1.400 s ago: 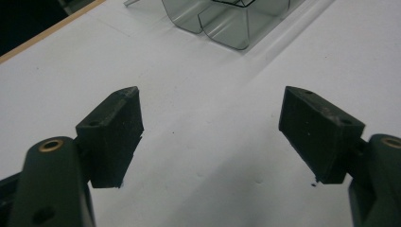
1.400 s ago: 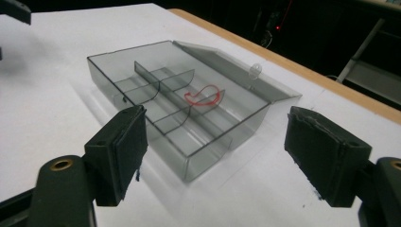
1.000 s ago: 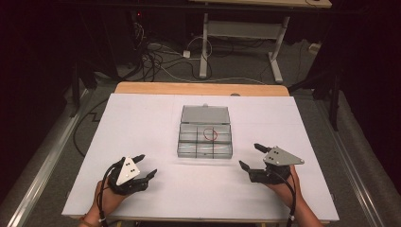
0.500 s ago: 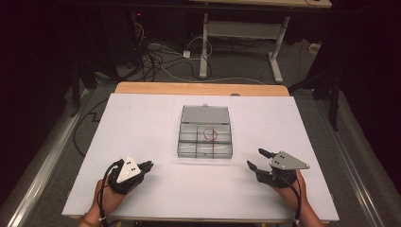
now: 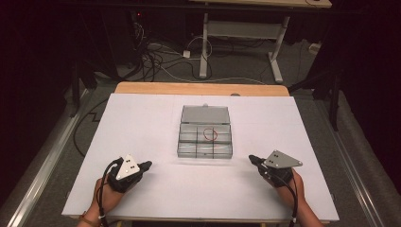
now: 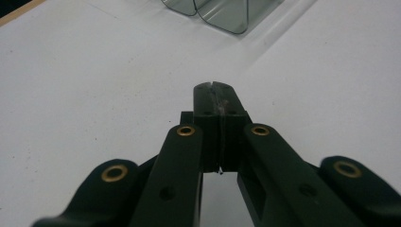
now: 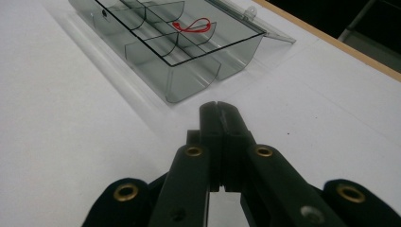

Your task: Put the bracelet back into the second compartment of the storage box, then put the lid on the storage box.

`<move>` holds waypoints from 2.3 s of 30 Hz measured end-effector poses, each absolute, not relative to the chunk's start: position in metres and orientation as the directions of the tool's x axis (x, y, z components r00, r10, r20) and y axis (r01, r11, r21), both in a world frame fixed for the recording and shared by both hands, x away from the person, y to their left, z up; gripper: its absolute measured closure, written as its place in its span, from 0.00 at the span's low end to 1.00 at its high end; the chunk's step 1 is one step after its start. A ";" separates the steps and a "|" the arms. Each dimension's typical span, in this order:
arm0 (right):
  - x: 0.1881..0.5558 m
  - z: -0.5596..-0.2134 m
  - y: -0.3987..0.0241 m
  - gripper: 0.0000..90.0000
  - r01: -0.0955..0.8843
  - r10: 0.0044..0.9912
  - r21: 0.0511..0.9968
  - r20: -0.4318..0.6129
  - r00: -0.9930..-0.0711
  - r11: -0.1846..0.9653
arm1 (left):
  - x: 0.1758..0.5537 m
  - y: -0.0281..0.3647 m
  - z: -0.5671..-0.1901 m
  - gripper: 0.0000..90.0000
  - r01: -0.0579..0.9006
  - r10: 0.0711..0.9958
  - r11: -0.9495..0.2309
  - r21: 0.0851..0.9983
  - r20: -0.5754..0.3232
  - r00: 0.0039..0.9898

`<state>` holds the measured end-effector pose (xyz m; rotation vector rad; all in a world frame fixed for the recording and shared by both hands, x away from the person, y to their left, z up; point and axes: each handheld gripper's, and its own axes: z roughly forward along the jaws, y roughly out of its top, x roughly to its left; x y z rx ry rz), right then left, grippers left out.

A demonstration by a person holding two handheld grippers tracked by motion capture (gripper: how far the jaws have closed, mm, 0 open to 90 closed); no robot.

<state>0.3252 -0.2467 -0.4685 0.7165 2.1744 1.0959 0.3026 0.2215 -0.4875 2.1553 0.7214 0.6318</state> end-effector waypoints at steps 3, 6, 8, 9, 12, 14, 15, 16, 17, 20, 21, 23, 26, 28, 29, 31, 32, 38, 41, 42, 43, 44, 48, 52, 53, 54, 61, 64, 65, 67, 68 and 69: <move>0.328 -0.470 -0.245 1.00 0.199 0.678 0.826 -0.269 -0.684 0.528 | 0.303 0.222 -0.487 0.97 0.289 0.666 -0.548 0.785 0.201 0.718; 0.329 -0.469 -0.246 1.00 0.203 0.681 0.827 -0.264 -0.683 0.524 | 0.304 0.221 -0.487 0.97 0.292 0.665 -0.549 0.783 0.198 0.720; 0.330 -0.469 -0.247 1.00 0.205 0.684 0.826 -0.265 -0.680 0.524 | 0.305 0.221 -0.487 0.97 0.291 0.663 -0.552 0.781 0.199 0.722; 0.331 -0.469 -0.248 1.00 0.209 0.682 0.825 -0.261 -0.683 0.525 | 0.306 0.221 -0.487 0.97 0.295 0.664 -0.548 0.783 0.192 0.722; 0.334 -0.470 -0.250 1.00 0.225 0.684 0.817 -0.256 -0.683 0.531 | 0.308 0.220 -0.487 0.97 0.296 0.661 -0.551 0.780 0.192 0.725; 0.337 -0.472 -0.252 1.00 0.237 0.689 0.814 -0.250 -0.680 0.530 | 0.310 0.219 -0.486 0.97 0.300 0.660 -0.547 0.782 0.182 0.729; 0.339 -0.472 -0.253 1.00 0.244 0.688 0.808 -0.251 -0.681 0.536 | 0.312 0.218 -0.485 0.97 0.298 0.661 -0.546 0.783 0.185 0.727; 0.341 -0.472 -0.254 1.00 0.246 0.689 0.807 -0.251 -0.680 0.537 | 0.313 0.218 -0.484 0.97 0.300 0.662 -0.538 0.788 0.174 0.729; 0.343 -0.471 -0.255 1.00 0.246 0.690 0.808 -0.251 -0.679 0.536 | 0.316 0.217 -0.483 0.97 0.302 0.661 -0.535 0.789 0.167 0.732; 0.351 -0.468 -0.257 1.00 0.257 0.697 0.805 -0.249 -0.673 0.535 | 0.325 0.215 -0.478 0.97 0.306 0.659 -0.538 0.786 0.165 0.734; 0.354 -0.466 -0.258 1.00 0.263 0.699 0.804 -0.245 -0.672 0.534 | 0.328 0.214 -0.475 0.97 0.306 0.657 -0.543 0.782 0.169 0.735; 0.360 -0.461 -0.259 1.00 0.263 0.704 0.804 -0.251 -0.664 0.534 | 0.335 0.213 -0.469 0.97 0.302 0.650 -0.552 0.777 0.173 0.740; 0.373 -0.452 -0.257 1.00 0.266 0.706 0.799 -0.257 -0.660 0.540 | 0.352 0.210 -0.458 0.97 0.306 0.648 -0.557 0.772 0.173 0.742; 0.387 -0.445 -0.254 1.00 0.274 0.703 0.791 -0.256 -0.663 0.547 | 0.367 0.208 -0.448 0.97 0.306 0.648 -0.548 0.778 0.164 0.744; 0.395 -0.442 -0.253 1.00 0.277 0.708 0.790 -0.260 -0.657 0.547 | 0.374 0.206 -0.444 0.97 0.306 0.645 -0.546 0.780 0.158 0.747; 0.411 -0.436 -0.250 1.00 0.295 0.712 0.784 -0.248 -0.657 0.546 | 0.390 0.199 -0.436 0.97 0.304 0.638 -0.557 0.773 0.164 0.752; 0.420 -0.434 -0.249 1.00 0.302 0.719 0.782 -0.251 -0.648 0.545 | 0.398 0.195 -0.433 0.97 0.305 0.638 -0.556 0.774 0.162 0.753; 0.461 -0.428 -0.238 1.00 0.354 0.741 0.762 -0.236 -0.629 0.543 | 0.446 0.172 -0.425 0.97 0.342 0.647 -0.552 0.761 0.132 0.751; 0.478 -0.433 -0.230 1.00 0.378 0.747 0.751 -0.221 -0.627 0.540 | 0.465 0.163 -0.430 0.97 0.373 0.661 -0.556 0.743 0.122 0.740; 0.482 -0.435 -0.227 1.00 0.389 0.751 0.745 -0.223 -0.621 0.543 | 0.470 0.160 -0.433 0.97 0.378 0.665 -0.558 0.739 0.125 0.736; 0.487 -0.438 -0.224 1.00 0.400 0.754 0.739 -0.218 -0.620 0.542 | 0.475 0.158 -0.436 0.97 0.391 0.669 -0.552 0.736 0.111 0.735; 0.491 -0.441 -0.222 1.00 0.413 0.757 0.733 -0.210 -0.619 0.541 | 0.480 0.156 -0.439 0.97 0.406 0.676 -0.547 0.732 0.100 0.730; 0.506 -0.451 -0.213 1.00 0.459 0.768 0.708 -0.183 -0.614 0.536 | 0.496 0.149 -0.450 0.97 0.439 0.694 -0.533 0.724 0.076 0.716; 0.518 -0.459 -0.205 1.00 0.474 0.762 0.690 -0.174 -0.624 0.546 | 0.507 0.145 -0.460 0.97 0.473 0.709 -0.534 0.701 0.065 0.703; 0.520 -0.460 -0.202 1.00 0.483 0.765 0.686 -0.170 -0.621 0.545 | 0.509 0.144 -0.462 0.97 0.483 0.714 -0.526 0.700 0.055 0.698; 0.522 -0.461 -0.199 1.00 0.485 0.763 0.681 -0.171 -0.623 0.548 | 0.512 0.144 -0.464 0.97 0.489 0.713 -0.527 0.695 0.049 0.699; 0.533 -0.469 -0.184 1.00 0.494 0.759 0.668 -0.168 -0.629 0.557 | 0.519 0.135 -0.474 0.97 0.516 0.720 -0.527 0.676 0.033 0.693; 0.535 -0.469 -0.182 1.00 0.487 0.752 0.669 -0.167 -0.638 0.562 | 0.521 0.133 -0.477 0.97 0.516 0.716 -0.522 0.680 0.020 0.698; 0.535 -0.469 -0.180 1.00 0.485 0.752 0.674 -0.162 -0.638 0.557 | 0.521 0.132 -0.478 0.97 0.518 0.715 -0.522 0.678 0.017 0.699; 0.535 -0.470 -0.179 1.00 0.481 0.749 0.671 -0.171 -0.640 0.564 | 0.521 0.131 -0.479 0.97 0.521 0.721 -0.508 0.686 0.008 0.693; 0.535 -0.470 -0.179 1.00 0.482 0.750 0.673 -0.167 -0.639 0.561 | 0.522 0.132 -0.480 0.97 0.521 0.722 -0.503 0.690 0.003 0.692; 0.535 -0.469 -0.178 1.00 0.478 0.748 0.675 -0.169 -0.641 0.563 | 0.522 0.132 -0.480 0.97 0.521 0.721 -0.502 0.690 0.003 0.692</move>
